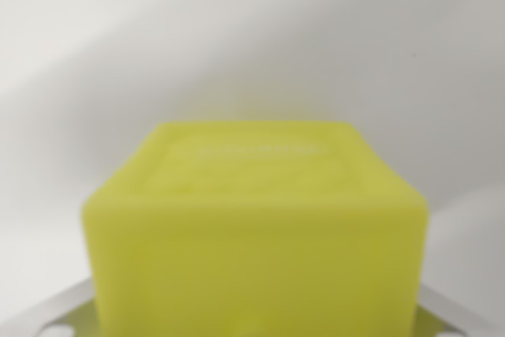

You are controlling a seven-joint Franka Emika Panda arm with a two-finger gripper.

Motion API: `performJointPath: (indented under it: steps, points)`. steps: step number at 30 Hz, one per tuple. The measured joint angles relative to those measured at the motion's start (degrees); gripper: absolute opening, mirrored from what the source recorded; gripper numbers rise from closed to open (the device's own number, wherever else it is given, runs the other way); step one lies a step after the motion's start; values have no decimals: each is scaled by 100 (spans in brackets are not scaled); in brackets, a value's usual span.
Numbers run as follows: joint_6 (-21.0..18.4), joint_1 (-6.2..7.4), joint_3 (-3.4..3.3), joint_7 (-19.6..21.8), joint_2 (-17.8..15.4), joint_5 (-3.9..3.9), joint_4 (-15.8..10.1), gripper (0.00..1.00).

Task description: Pick yellow cube

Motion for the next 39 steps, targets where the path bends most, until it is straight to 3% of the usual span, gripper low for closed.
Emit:
performJointPath:
  steps: [18,39]
  points:
    - [-550,-54,7,182,-718,-247,-164,0]
    - [-1279,-86,11,299,-1525,-407,-239,0]
